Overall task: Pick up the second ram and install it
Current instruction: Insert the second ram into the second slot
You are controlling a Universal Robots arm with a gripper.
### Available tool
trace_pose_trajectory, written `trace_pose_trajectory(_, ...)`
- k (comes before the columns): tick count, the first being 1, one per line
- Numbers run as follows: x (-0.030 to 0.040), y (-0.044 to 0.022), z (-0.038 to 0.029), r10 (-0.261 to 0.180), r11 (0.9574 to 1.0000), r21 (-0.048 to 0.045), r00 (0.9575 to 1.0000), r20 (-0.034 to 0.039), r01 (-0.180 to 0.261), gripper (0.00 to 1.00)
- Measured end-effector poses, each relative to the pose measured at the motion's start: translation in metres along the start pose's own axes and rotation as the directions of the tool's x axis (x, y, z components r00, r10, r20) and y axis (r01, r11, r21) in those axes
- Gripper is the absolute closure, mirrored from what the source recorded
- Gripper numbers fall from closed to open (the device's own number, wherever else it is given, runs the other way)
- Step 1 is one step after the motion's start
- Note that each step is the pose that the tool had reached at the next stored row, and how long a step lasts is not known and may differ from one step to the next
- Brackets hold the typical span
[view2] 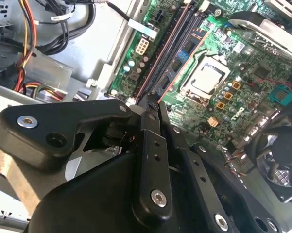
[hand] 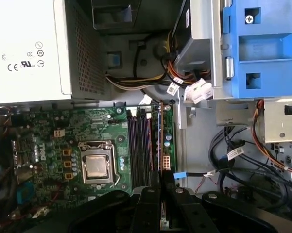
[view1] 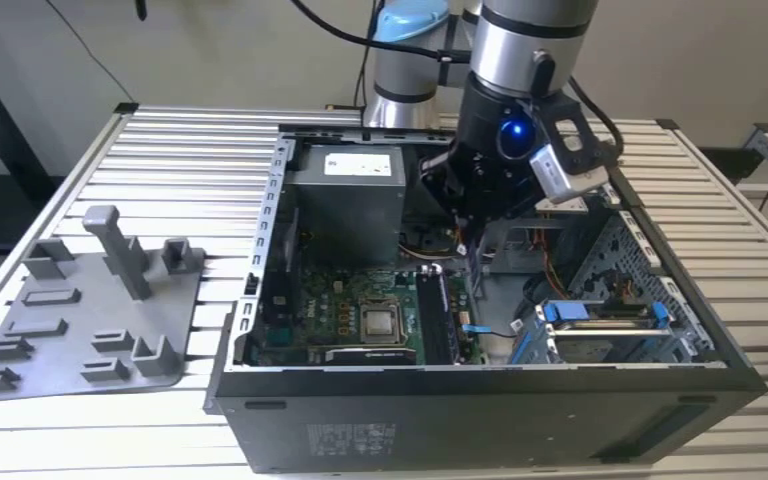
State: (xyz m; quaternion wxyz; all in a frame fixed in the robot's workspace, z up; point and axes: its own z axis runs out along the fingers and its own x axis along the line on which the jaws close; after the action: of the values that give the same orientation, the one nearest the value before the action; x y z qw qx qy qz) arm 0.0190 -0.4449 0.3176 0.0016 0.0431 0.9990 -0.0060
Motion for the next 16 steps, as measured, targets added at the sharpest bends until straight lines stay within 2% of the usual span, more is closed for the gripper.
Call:
trace_pose_trajectory(8,0.0000,-0.0005,0.0068,0.000,1.0000,0.0000,1.0000,0.0000,0.000,0.86)
trace_pose_trajectory(16,0.0001,0.0008,0.0206,-0.010,0.9999,0.0027,1.0000,0.0007,0.010,0.86)
